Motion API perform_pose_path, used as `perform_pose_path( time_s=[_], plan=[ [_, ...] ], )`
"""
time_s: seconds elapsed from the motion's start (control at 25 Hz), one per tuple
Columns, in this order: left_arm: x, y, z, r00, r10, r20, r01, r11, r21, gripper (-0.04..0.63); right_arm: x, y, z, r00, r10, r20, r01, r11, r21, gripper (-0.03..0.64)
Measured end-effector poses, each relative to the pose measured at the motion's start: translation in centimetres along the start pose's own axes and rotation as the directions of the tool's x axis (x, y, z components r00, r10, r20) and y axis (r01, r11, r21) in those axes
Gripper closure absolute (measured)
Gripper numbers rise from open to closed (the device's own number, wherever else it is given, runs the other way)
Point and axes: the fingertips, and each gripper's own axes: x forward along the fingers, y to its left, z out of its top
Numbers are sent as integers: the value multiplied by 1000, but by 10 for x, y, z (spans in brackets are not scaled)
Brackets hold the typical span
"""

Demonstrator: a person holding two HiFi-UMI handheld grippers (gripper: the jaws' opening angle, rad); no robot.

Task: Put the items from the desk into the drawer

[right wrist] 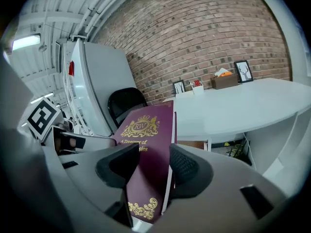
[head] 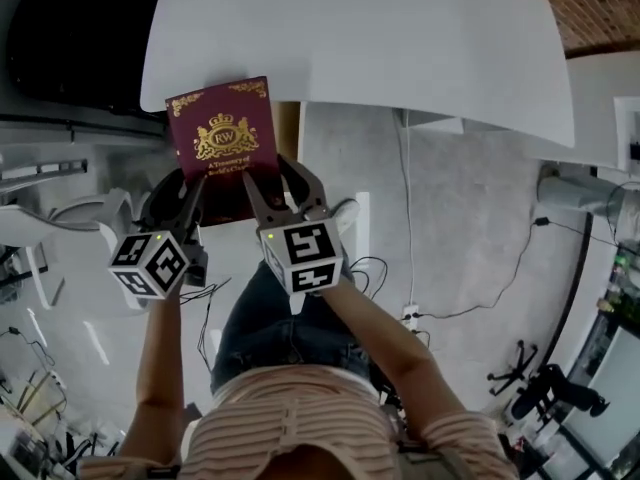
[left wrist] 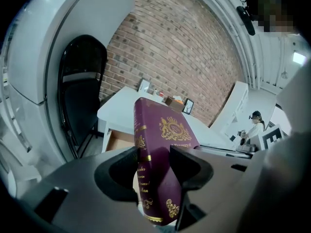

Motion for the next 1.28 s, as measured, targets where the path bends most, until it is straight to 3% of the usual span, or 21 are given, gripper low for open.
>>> perform_pose_path(
  time_s=[0.48,0.76,0.92,1.28],
  plan=[
    [13,26,-35,991,-17,-136,10,999,-52,394,14,-1,-40,995,-62,-83,70,993,100,426],
    [23,45,-64,968,-26,-248,9,998,-70,394,26,-8,-81,982,-80,-173,104,985,134,428],
    [35,55,-84,960,-41,-276,16,996,-90,394,35,-14,-99,976,-78,-202,106,985,134,430],
    [49,70,-86,943,-39,-330,18,998,-67,394,50,-14,-108,964,-116,-240,152,979,138,431]
  ],
)
